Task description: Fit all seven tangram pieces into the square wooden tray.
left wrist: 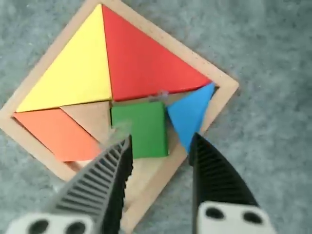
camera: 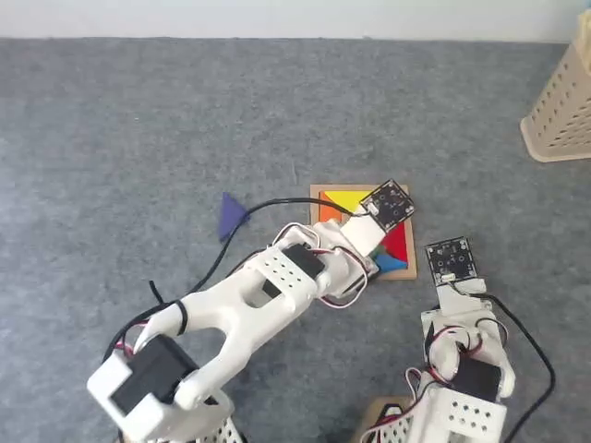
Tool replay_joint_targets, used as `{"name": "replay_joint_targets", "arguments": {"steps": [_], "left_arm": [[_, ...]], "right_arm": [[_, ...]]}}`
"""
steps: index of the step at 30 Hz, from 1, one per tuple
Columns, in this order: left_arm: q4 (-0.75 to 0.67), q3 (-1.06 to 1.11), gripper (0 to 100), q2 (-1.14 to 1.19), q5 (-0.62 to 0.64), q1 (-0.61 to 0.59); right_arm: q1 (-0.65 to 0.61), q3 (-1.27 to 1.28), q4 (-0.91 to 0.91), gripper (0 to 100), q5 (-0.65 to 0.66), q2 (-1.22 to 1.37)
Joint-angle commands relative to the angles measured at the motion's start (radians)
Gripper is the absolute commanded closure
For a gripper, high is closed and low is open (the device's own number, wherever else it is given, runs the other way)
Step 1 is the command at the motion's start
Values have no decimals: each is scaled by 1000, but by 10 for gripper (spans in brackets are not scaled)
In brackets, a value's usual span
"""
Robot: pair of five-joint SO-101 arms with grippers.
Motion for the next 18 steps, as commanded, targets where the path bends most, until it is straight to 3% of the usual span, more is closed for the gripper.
{"name": "replay_joint_targets", "arguments": {"steps": [1, 18], "left_arm": [[-21, -4, 822, -29, -17, 0], [-38, -79, 823, 103, -15, 25]], "right_arm": [[13, 18, 10, 991, 8, -13], [13, 18, 10, 991, 8, -13]]}}
